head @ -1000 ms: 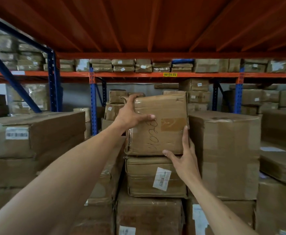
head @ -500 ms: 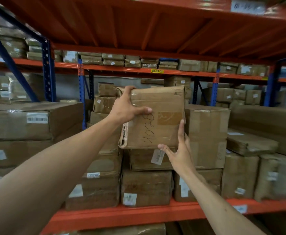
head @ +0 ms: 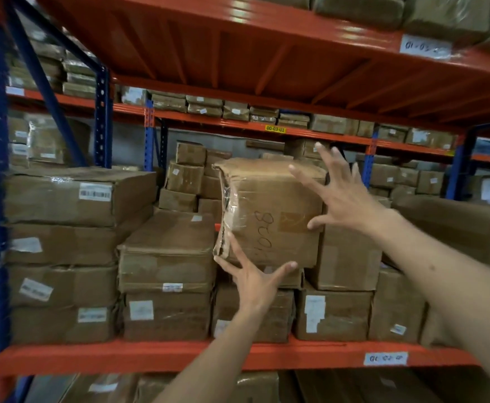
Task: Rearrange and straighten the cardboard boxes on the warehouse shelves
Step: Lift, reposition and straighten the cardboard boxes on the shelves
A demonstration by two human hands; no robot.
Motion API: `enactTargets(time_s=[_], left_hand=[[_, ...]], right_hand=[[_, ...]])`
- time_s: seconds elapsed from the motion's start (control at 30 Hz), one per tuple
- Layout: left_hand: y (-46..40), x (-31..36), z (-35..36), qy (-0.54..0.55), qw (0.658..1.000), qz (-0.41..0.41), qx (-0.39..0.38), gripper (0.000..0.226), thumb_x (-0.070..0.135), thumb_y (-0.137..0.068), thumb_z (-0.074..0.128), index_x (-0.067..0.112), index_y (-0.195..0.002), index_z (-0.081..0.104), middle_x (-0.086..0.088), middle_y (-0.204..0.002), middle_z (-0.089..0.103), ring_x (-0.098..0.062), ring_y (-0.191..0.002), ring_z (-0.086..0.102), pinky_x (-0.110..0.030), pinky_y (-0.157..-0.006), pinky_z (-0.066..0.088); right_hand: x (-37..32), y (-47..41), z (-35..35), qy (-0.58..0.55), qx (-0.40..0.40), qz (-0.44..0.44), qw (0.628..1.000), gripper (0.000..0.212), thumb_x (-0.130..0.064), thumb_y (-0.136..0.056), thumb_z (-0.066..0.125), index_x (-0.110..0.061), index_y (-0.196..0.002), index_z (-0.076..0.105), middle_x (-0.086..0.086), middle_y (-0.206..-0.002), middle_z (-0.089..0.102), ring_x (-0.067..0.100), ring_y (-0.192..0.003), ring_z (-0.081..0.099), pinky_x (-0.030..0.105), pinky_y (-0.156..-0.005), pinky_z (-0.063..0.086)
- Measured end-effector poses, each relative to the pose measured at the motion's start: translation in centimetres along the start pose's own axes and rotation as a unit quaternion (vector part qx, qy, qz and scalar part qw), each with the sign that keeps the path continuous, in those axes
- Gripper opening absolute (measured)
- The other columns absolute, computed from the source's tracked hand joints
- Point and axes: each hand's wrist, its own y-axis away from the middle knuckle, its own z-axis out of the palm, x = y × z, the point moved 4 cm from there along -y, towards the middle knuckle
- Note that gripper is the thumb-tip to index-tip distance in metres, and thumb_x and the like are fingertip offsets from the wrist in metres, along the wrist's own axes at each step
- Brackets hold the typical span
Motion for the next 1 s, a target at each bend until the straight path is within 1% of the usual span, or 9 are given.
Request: enactTargets(time_s=[0.1, 0.3, 0.37, 0.43, 0.5, 0.57, 0.8, 0.9, 1.0], left_hand=[[0.2, 0.1, 2.2, 0.015, 1.0, 0.008, 0.012, 0.156, 0.071, -0.043, 0.088, 0.065, -0.135, -0.038, -0.011, -0.143, -0.06, -0.056, -0.147, 0.019, -0.056, -0.108, 0.045], [1.0, 0.8, 9.5, 0.102, 0.994, 0.004, 0.025, 0.163, 0.071, -0.039, 0.093, 0.065, -0.135, -0.039, -0.022, -0.156, -0.041, -0.049, -0.152, 0.002, -0.061, -0.114, 0.029], [0.5, 2.2, 10.8, 0.145, 0.987, -0.005, 0.065, 0.162, 0.074, -0.036, 0.093, 0.067, -0.136, -0.035, -0.033, -0.158, -0.027, -0.052, -0.151, 0.001, -0.064, -0.114, 0.026], [-0.4, 3.0, 11.5, 0.18, 0.974, -0.023, 0.134, 0.156, 0.077, -0.037, 0.091, 0.071, -0.137, -0.029, -0.036, -0.16, -0.014, -0.056, -0.148, 0.013, -0.066, -0.109, 0.031], [-1.0, 3.0, 11.9, 0.207, 0.959, -0.028, 0.191, 0.145, 0.081, -0.041, 0.087, 0.075, -0.138, -0.021, -0.031, -0.163, -0.009, -0.053, -0.147, 0.021, -0.066, -0.106, 0.036], [-1.5, 2.6, 12.3, 0.219, 0.95, -0.023, 0.22, 0.136, 0.081, -0.047, 0.084, 0.077, -0.138, -0.016, -0.027, -0.164, -0.004, -0.051, -0.146, 0.025, -0.065, -0.107, 0.037], [-2.9, 1.8, 11.3, 0.277, 0.936, 0.019, 0.216, 0.138, 0.067, -0.053, 0.092, 0.077, -0.137, -0.018, -0.003, -0.168, 0.005, -0.025, -0.15, 0.024, -0.043, -0.114, 0.028], [-3.3, 2.2, 10.8, 0.293, 0.937, 0.023, 0.19, 0.14, 0.065, -0.052, 0.093, 0.08, -0.134, -0.018, 0.0, -0.169, 0.002, -0.02, -0.147, 0.023, -0.046, -0.114, 0.028], [-4.0, 2.3, 10.3, 0.318, 0.934, 0.024, 0.16, 0.139, 0.059, -0.054, 0.096, 0.082, -0.132, -0.016, 0.005, -0.168, -0.002, -0.031, -0.149, 0.026, -0.064, -0.107, 0.042]], right_hand=[[1.4, -2.1, -1.4, 0.08, -0.066, -0.102, 0.989, 0.145, -0.061, -0.063, 0.091, -0.062, -0.151, -0.025, -0.006, -0.16, -0.046, 0.034, -0.149, -0.036, 0.081, -0.113, 0.005], [1.8, -4.5, 0.1, 0.106, -0.119, -0.259, 0.952, 0.139, -0.056, -0.064, 0.092, -0.069, -0.151, -0.016, -0.016, -0.16, -0.044, 0.034, -0.156, -0.02, 0.073, -0.119, 0.013], [2.1, -5.3, 0.3, 0.093, -0.103, -0.292, 0.946, 0.133, -0.063, -0.065, 0.089, -0.069, -0.151, -0.012, -0.015, -0.162, -0.041, 0.037, -0.157, -0.009, 0.069, -0.118, 0.026], [2.6, -6.1, 0.4, 0.091, -0.086, -0.314, 0.941, 0.128, -0.072, -0.065, 0.084, -0.071, -0.15, -0.011, -0.011, -0.166, -0.035, 0.039, -0.153, 0.011, 0.055, -0.102, 0.049], [3.2, -6.8, 0.8, 0.104, -0.066, -0.317, 0.941, 0.123, -0.083, -0.062, 0.076, -0.073, -0.148, -0.012, -0.004, -0.169, -0.025, 0.039, -0.142, 0.031, 0.035, -0.075, 0.051], [3.5, -7.5, 1.2, 0.11, -0.059, -0.311, 0.942, 0.12, -0.09, -0.059, 0.069, -0.076, -0.146, -0.012, 0.005, -0.17, -0.009, 0.038, -0.132, 0.038, 0.028, -0.066, 0.038], [2.4, -10.3, 1.0, -0.012, -0.135, -0.24, 0.961, 0.112, -0.088, -0.051, 0.075, -0.089, -0.134, 0.001, 0.003, -0.136, 0.03, 0.029, -0.114, 0.039, 0.051, -0.094, 0.045], [1.7, -11.4, 0.5, -0.048, -0.164, -0.21, 0.963, 0.117, -0.079, -0.049, 0.085, -0.091, -0.131, 0.002, 0.001, -0.134, 0.028, 0.031, -0.116, 0.041, 0.055, -0.095, 0.047], [1.3, -11.6, 0.7, -0.061, -0.164, -0.189, 0.966, 0.121, -0.069, -0.056, 0.091, -0.091, -0.131, -0.002, 0.002, -0.144, 0.031, 0.029, -0.12, 0.041, 0.052, -0.097, 0.045]])
